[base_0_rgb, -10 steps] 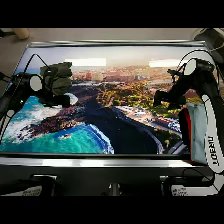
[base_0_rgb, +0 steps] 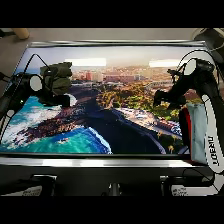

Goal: Fold the shirts.

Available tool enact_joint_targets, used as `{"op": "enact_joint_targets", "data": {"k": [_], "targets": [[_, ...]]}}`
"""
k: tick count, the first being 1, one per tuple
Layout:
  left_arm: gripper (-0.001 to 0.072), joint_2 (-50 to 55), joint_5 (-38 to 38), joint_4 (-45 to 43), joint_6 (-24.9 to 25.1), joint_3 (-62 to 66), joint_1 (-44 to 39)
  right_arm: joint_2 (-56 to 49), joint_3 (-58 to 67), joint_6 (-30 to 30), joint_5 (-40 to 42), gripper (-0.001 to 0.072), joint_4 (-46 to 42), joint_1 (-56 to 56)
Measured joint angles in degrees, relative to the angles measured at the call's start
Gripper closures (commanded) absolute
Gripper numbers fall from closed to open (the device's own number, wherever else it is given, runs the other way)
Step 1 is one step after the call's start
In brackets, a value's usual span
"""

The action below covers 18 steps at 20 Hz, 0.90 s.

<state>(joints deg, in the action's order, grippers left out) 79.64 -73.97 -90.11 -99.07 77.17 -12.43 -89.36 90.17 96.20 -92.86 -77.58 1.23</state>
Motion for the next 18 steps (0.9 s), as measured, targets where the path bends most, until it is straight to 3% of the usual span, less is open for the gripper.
{"op": "enact_joint_targets", "data": {"k": [4, 8, 9, 10, 12, 15, 18], "targets": [[0.0023, 0.00, 0.15, -0.02, 0.00, -0.02, 0.00, 0.00, 0.00, 0.00, 0.46, 0.0043, 0.04, 0.00], [0.0026, 0.46, 5.79, 0.17, 0.00, -0.04, 0.00, 0.00, 0.00, 0.00, 5.40, 0.0042, 0.17, -0.04], [0.0037, 0.59, 7.37, 0.52, -0.02, -0.04, -0.02, 0.00, 0.00, 0.00, 6.75, 0.0042, 0.20, -0.04], [0.0113, 0.79, 9.27, 0.55, -0.02, -0.04, -0.07, 0.00, 0.00, 0.00, 8.13, 0.0042, 0.20, -0.04], [0.0113, 1.90, 14.08, -1.73, -0.28, 0.83, 0.44, -0.02, 0.00, 0.00, 10.86, 0.0042, 0.22, -0.04], [0.0071, 7.45, 14.56, -7.54, -2.86, 8.44, 6.86, -0.04, 0.00, 0.00, 13.68, 0.0042, 0.24, -0.04], [0.0072, 15.21, 10.29, -4.02, -6.78, 16.52, 16.52, -0.07, 0.00, -0.26, 14.93, 0.0042, 0.50, -0.04]]}}
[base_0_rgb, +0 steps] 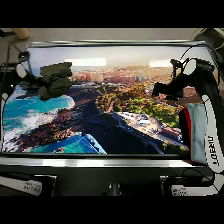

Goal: Fold the shirts.

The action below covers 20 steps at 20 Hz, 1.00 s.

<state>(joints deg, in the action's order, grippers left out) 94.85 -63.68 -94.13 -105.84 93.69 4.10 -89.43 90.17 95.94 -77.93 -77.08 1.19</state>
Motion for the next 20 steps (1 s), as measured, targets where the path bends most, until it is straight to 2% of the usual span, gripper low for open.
{"op": "enact_joint_targets", "data": {"k": [3, 5, 6, 7, 9, 11, 13, 16, 20], "targets": [[0.0085, 7.02, -1.22, 6.32, -2.67, 3.43, 5.40, 0.00, 0.00, -0.44, 0.46, 0.0044, 0.11, 0.00], [0.0138, 10.45, 0.04, 8.04, -3.61, 4.46, 6.58, 0.00, 0.00, -0.61, 0.55, 0.0044, 0.15, 0.00], [0.0510, 11.76, 0.66, 8.76, -3.87, 4.72, 6.58, 0.00, 0.00, -0.70, 0.50, 0.0045, 0.15, 0.00], [0.0682, 12.83, 1.42, 9.70, -4.09, 4.92, 6.32, 0.00, 0.00, -0.81, 0.44, 0.0048, 0.17, 0.00], [0.0683, 13.55, 2.25, 10.73, -3.98, 5.40, 5.68, 0.09, 0.09, -0.90, 0.35, 0.0105, 0.15, 0.00], [0.0684, 11.87, 3.65, 11.61, -1.86, 6.58, 4.61, 0.85, 0.63, -1.73, 0.26, 0.0105, 0.11, 0.00], [0.0683, 6.84, 6.36, 12.81, 2.29, 8.94, 2.14, 2.97, 1.84, -2.99, 0.90, 0.0105, -0.55, 0.00], [0.0683, -5.90, 10.82, 13.51, 8.76, 12.74, -4.92, 9.07, 4.85, -3.96, 4.33, 0.0103, -3.74, 0.00], [0.0685, -23.85, 18.32, 13.88, 12.52, 14.69, -17.66, 21.70, 8.17, -4.31, 11.06, 0.0104, -9.05, 0.00]]}}
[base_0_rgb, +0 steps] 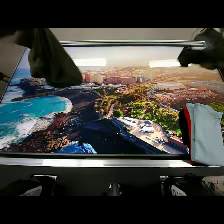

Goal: Fold the shirts.

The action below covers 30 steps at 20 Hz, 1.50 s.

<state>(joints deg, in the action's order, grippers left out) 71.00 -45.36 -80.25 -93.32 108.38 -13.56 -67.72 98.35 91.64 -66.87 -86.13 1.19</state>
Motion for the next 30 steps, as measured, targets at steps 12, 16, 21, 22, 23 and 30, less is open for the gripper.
{"op": "enact_joint_targets", "data": {"k": [12, 16, 21, 22, 23, 30], "targets": [[0.0683, -9.57, -4.55, -9.22, -13.60, -41.00, -16.83, 5.84, -16.85, 0.55, -16.98, 0.0031, 5.53, -0.02], [0.0683, -9.09, 0.17, -6.19, -18.29, -57.61, -18.56, 0.92, -34.56, -2.58, -11.96, 0.0031, 18.75, -0.02], [0.0683, -10.78, 0.63, -5.05, -19.28, -62.99, -19.12, -7.32, -47.15, -7.30, -5.97, 0.0032, 30.05, 0.11], [0.0683, -11.26, 0.66, -4.92, -19.39, -63.32, -19.19, -9.01, -48.13, -7.91, -4.83, 0.0036, 31.43, 0.11], [0.0683, -11.72, 0.74, -4.79, -19.43, -63.58, -19.23, -10.80, -48.94, -8.44, -3.69, 0.0038, 32.54, 0.11], [0.0683, -13.57, 0.55, -4.66, -19.56, -63.41, -19.23, -18.34, -50.27, -12.41, 2.40, 0.0692, 42.53, 4.09]]}}
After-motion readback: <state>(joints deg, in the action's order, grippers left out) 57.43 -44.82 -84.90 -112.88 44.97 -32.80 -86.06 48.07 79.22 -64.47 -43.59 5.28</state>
